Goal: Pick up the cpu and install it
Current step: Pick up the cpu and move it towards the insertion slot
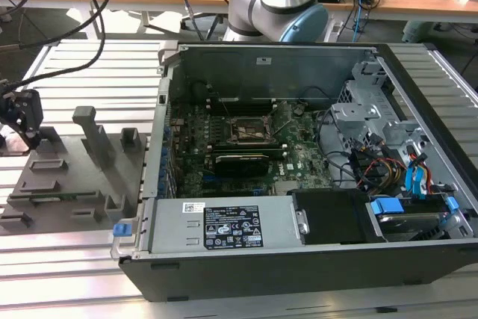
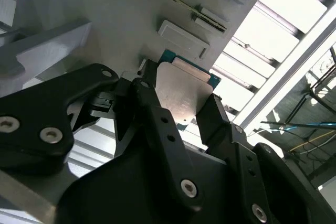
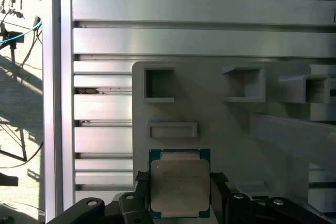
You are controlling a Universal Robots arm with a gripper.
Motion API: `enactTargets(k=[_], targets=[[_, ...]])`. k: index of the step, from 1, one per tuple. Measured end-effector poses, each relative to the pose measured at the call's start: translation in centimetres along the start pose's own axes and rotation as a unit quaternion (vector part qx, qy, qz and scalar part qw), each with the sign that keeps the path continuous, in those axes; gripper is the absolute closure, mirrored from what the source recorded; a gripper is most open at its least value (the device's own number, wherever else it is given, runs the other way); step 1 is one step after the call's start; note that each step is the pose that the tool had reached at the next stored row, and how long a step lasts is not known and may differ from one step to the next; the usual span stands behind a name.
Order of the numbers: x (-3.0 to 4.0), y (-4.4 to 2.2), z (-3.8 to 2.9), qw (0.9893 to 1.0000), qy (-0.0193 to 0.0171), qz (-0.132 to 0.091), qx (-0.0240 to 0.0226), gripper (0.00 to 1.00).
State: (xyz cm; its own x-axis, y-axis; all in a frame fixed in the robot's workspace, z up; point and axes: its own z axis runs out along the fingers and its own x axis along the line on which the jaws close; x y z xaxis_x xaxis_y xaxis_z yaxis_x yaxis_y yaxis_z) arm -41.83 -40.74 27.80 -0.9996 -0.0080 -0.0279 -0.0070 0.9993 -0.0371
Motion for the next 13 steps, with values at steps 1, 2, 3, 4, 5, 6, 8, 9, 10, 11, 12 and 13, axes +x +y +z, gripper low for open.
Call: enactTargets(k=[1,2,3,4,5,6,8,9,10,11,12,13], targets=[[-0.01,-0.01,-0.33,1.0,0.0,0.0,0.0001,0.46],[-0.02,-0.02,-0.54,1.0,0.0,0.0,0.0001,0.46],[-0.03,-0.03,-0.9,1.0,0.0,0.0,0.0002,0.46],[-0.03,-0.05,-1.25,1.0,0.0,0.0,0.0002,0.46],[-0.04,-0.06,-1.58,1.0,0.0,0.0,0.0002,0.46],[-0.05,-0.07,-1.85,1.0,0.0001,0.0,0.0002,0.46],[-0.06,-0.08,-2.34,1.0,0.0,0.0,0.0002,0.46],[-0.07,-0.1,-2.68,1.0,0.0,0.0,0.0002,0.46],[-0.08,-0.1,-2.87,1.0,0.0,0.0,0.0002,0.46],[-0.08,-0.11,-3.1,1.0,0.0,0.0,0.0003,0.46],[-0.09,-0.12,-3.38,1.0,0.0,0.0,0.0002,0.46],[-0.1,-0.13,-3.56,1.0,0.0,0.0,0.0003,0.46]])
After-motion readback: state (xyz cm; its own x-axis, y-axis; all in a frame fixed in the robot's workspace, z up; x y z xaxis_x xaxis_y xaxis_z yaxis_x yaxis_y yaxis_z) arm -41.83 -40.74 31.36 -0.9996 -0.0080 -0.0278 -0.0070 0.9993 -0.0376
